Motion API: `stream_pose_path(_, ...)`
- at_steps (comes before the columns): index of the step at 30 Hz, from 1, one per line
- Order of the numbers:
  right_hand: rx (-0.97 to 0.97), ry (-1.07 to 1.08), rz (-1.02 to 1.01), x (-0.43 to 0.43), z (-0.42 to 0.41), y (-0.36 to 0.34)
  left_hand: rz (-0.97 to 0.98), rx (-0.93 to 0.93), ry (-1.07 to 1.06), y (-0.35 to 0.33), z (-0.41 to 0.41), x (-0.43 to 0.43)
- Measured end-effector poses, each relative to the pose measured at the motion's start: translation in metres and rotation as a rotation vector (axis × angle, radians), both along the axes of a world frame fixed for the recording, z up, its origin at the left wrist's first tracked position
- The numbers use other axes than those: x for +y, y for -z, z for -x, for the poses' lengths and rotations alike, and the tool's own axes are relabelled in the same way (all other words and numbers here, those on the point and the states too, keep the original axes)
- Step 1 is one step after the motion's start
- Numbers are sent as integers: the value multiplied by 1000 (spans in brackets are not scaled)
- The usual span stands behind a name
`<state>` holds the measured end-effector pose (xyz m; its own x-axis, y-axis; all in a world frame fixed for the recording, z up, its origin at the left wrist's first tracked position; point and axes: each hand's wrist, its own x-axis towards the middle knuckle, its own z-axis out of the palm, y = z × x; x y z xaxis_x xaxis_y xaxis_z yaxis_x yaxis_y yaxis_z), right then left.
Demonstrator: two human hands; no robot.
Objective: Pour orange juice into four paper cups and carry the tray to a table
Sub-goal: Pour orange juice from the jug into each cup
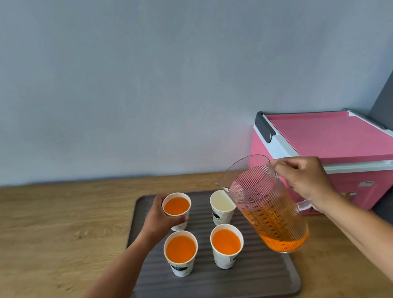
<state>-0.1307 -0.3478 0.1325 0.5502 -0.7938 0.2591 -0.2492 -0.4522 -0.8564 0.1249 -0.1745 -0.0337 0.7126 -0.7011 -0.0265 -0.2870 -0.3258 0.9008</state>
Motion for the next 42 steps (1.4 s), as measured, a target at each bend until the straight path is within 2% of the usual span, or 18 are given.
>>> stream_pose_path(13, 4, -5, -18, -8, 2, 10, -62, 12, 40, 10, -4, -1)
stream_pose_path(18, -23, 12, -25, -11, 6, 7, -135, -51, 85, -3, -11, 1)
stream_pose_path(25, -38, 36, -5, -22, 17, 10, -62, -317, 130, -42, 9, -27)
stream_pose_path(30, -45, 54, 14, -24, 27, 11, -302, -462, 305, -45, 34, -66)
stream_pose_path(35, -19, 71, -39, -24, 37, 10, -474, -647, 362, -32, 47, -94)
stream_pose_path(38, -13, 79, -31, -24, 42, 10, -519, -671, 374, -26, 47, -100)
stream_pose_path(42, -15, 97, -26, -23, 48, 10, -486, -699, 371, -26, 51, -101)
